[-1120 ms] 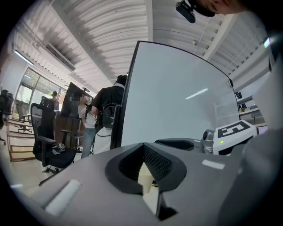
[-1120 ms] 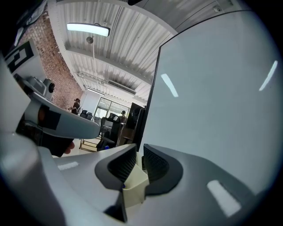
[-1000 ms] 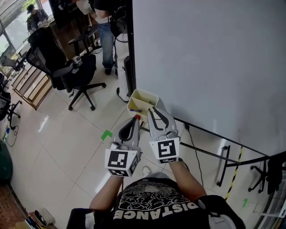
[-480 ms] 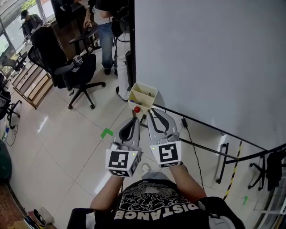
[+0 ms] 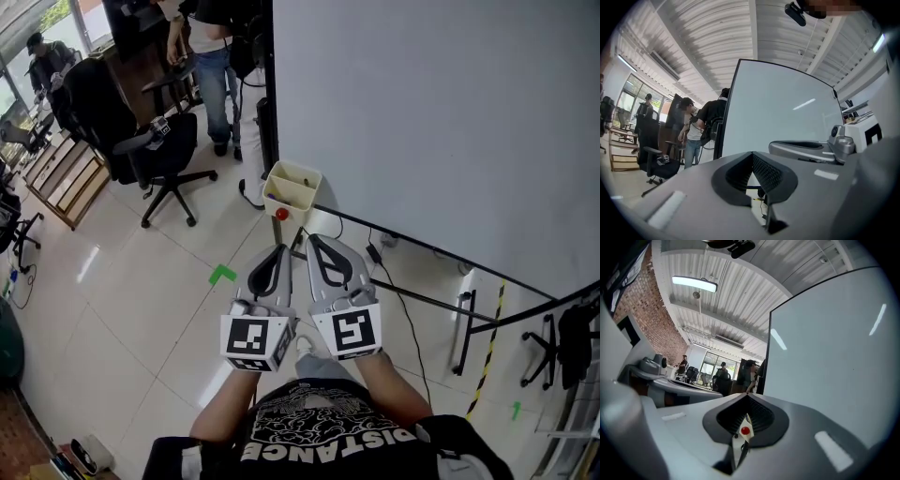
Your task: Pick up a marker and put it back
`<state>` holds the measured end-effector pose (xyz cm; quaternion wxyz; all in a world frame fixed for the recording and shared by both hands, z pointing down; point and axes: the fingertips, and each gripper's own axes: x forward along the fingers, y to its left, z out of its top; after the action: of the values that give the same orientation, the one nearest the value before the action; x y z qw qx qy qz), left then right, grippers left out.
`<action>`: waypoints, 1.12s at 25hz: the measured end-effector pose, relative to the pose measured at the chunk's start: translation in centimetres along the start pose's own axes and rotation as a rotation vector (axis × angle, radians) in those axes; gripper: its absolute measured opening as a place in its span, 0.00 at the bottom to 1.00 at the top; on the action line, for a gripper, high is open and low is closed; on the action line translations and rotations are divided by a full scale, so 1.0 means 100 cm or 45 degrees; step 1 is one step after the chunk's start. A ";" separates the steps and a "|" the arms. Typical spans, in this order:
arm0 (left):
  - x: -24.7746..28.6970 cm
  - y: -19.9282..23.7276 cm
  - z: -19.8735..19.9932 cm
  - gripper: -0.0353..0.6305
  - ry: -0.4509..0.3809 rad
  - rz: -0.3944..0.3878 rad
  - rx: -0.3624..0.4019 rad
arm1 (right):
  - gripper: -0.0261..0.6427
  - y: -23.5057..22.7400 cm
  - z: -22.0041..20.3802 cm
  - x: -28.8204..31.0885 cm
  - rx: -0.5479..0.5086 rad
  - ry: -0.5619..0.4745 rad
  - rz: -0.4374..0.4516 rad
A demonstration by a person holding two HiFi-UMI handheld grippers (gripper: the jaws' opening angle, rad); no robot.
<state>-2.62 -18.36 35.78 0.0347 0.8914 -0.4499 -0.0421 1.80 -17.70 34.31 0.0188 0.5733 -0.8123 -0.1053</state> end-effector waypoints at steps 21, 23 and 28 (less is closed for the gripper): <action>-0.038 -0.024 -0.004 0.06 -0.020 0.011 -0.018 | 0.04 0.029 0.001 -0.044 0.061 0.039 0.065; -0.039 -0.024 -0.005 0.06 -0.018 0.010 -0.019 | 0.04 0.029 0.002 -0.045 0.062 0.038 0.063; -0.041 -0.023 -0.006 0.06 -0.013 0.011 -0.019 | 0.04 0.030 0.002 -0.045 0.057 0.040 0.067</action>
<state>-3.12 -13.69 36.36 0.0393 0.8889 -0.4536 -0.0498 0.48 -12.51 35.11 0.0215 0.5535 -0.8290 -0.0777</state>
